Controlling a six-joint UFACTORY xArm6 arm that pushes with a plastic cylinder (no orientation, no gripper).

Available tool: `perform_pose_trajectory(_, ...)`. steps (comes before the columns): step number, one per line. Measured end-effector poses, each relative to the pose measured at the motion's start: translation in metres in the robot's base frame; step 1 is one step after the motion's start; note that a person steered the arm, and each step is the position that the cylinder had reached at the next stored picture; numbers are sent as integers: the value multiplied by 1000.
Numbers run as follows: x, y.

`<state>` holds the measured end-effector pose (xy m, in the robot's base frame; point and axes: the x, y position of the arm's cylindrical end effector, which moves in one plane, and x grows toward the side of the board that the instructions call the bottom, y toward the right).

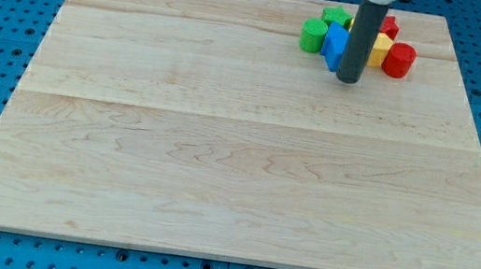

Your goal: Move the red star into the yellow heart

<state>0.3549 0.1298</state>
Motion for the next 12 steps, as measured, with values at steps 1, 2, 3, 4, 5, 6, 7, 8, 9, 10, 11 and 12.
perform_pose_trajectory(1, 10, 0)
perform_pose_trajectory(2, 13, 4)
perform_pose_trajectory(3, 18, 20)
perform_pose_trajectory(4, 49, 61)
perform_pose_trajectory(5, 55, 142)
perform_pose_trajectory(6, 52, 214)
perform_pose_trajectory(7, 26, 212)
perform_pose_trajectory(8, -14, 190)
perform_pose_trajectory(9, -40, 207)
perform_pose_trajectory(10, -59, 192)
perform_pose_trajectory(11, -61, 145)
perform_pose_trajectory(12, -63, 120)
